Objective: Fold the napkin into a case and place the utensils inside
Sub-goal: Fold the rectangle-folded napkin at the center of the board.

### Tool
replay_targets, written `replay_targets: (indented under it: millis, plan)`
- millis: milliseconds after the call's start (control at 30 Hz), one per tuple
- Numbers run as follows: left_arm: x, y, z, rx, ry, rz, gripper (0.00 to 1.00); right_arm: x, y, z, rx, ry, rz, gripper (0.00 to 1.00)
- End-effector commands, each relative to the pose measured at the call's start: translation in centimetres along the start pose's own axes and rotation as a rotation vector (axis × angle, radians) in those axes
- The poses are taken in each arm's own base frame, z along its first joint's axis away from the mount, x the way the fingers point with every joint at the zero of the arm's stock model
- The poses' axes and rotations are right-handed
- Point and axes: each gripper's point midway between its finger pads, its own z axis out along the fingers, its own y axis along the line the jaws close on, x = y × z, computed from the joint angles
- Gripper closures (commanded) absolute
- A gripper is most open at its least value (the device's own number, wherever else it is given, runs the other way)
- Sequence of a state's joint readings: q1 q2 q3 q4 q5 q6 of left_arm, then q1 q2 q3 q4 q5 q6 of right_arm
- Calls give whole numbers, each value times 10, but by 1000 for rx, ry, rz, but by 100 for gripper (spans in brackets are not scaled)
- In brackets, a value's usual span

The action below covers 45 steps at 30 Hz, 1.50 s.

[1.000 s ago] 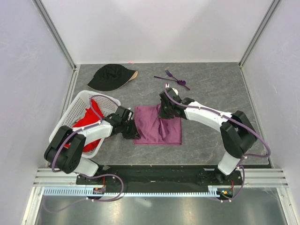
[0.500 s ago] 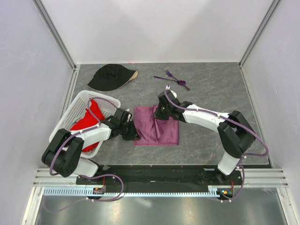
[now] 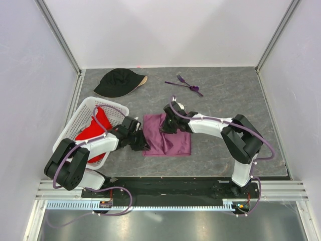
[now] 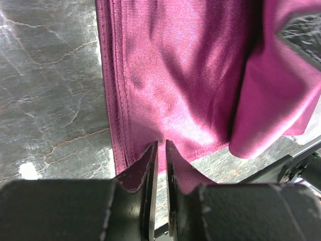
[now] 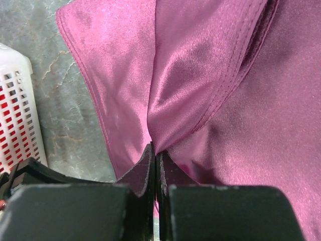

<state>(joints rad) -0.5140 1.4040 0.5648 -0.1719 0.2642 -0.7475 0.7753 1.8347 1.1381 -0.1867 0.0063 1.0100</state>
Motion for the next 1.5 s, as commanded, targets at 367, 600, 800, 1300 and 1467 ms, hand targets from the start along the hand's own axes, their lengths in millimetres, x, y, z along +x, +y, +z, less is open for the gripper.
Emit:
replay_targets:
  millis: [367, 600, 800, 1300, 1467]
  plan:
    - [2, 1, -1, -7, -8, -8, 82, -10, 34, 9, -70, -24, -7, 100]
    - [3, 2, -2, -9, -7, -4, 82, -2, 35, 14, -75, 16, -32, 100]
    - [-2, -7, -17, 22, -56, -11, 76, 16, 48, 25, -118, 102, -90, 85]
    - [-13, -29, -59, 93, -145, 36, 59, 0, 76, -39, -305, 121, -173, 24]
    - [-27, -37, -69, 88, -197, 38, 60, -4, 44, -44, -274, 118, -226, 13]
